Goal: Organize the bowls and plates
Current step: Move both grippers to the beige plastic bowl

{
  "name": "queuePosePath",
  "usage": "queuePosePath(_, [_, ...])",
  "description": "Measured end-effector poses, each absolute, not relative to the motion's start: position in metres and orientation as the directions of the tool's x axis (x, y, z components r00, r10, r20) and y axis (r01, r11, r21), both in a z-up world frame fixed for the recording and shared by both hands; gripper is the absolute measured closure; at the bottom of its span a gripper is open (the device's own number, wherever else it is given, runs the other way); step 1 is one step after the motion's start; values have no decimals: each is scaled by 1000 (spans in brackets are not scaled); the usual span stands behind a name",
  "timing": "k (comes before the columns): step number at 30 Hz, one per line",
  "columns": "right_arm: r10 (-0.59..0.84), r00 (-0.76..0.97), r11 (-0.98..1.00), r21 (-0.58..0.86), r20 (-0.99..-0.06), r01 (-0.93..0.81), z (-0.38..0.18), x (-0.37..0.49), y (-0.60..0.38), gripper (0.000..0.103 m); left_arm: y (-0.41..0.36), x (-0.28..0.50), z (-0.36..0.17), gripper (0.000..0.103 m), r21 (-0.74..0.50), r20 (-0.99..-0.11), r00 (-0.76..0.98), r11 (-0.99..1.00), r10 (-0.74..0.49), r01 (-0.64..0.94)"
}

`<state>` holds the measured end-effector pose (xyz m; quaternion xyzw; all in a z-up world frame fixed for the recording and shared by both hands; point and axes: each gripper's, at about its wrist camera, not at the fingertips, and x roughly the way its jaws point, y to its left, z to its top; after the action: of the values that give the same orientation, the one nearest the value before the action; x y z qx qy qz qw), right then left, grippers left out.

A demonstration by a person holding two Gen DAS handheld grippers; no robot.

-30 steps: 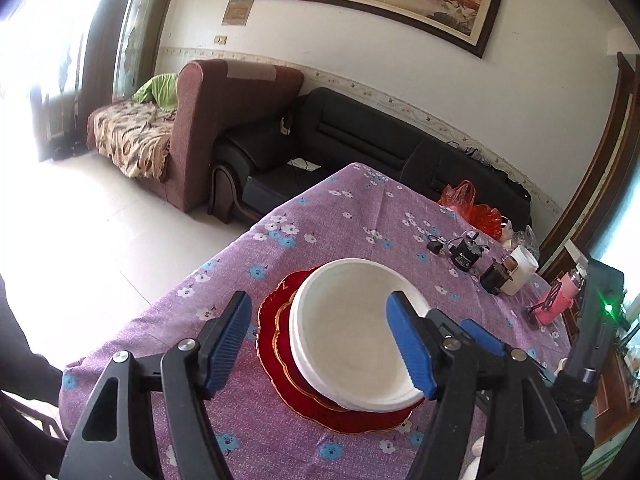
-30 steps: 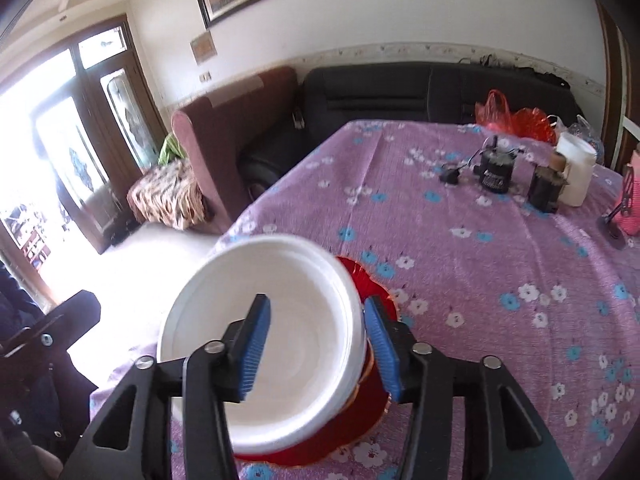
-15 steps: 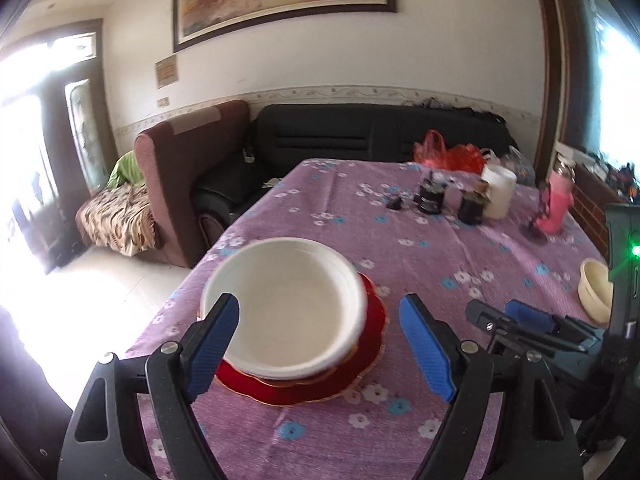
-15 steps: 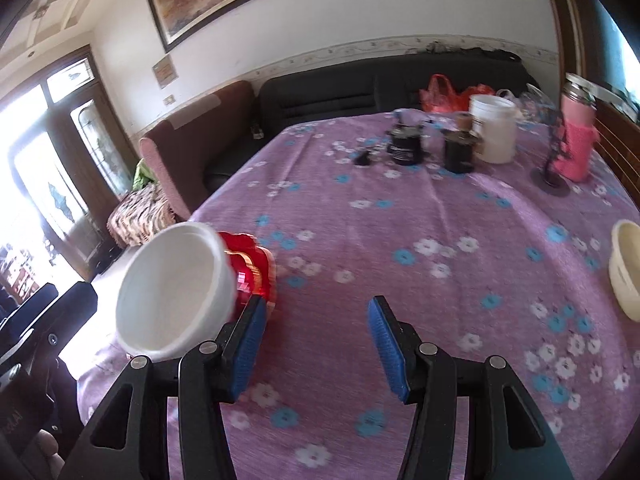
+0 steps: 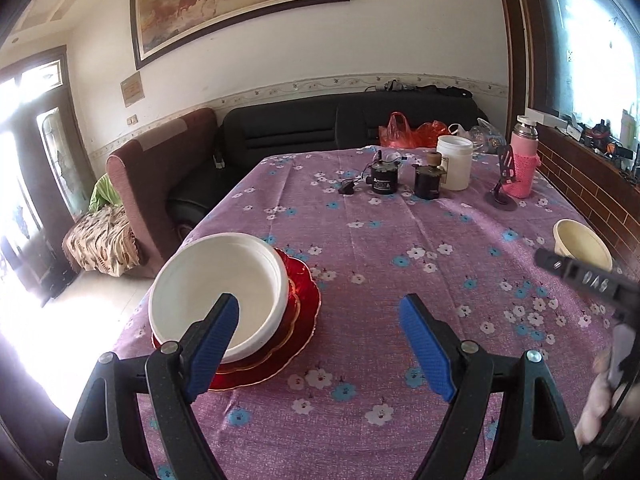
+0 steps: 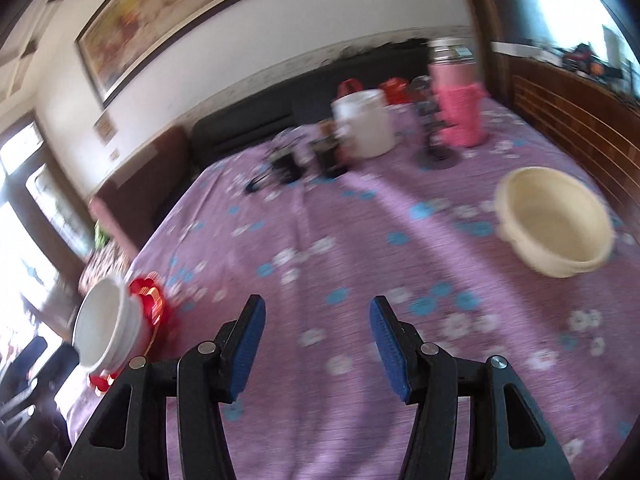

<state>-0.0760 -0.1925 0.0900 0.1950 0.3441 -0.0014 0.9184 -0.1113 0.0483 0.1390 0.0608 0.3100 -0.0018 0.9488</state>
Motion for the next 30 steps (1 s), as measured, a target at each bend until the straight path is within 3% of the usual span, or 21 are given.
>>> queuePosePath(6, [7,787,887,368,-617,280,96,-98,-260,44,31,-109,134,21,129,-603,797,989,21,72])
queuePosePath(20, [-144,809,831,374,-570,411,110,-116,-352,38,-36,-107,141,21,213,-589,808,963,-6,163])
queuePosePath(30, [-220,782,735,428,-583,526,80,-115,-430,38,-119,-61,142,21,49,-706,660,912,-256,407])
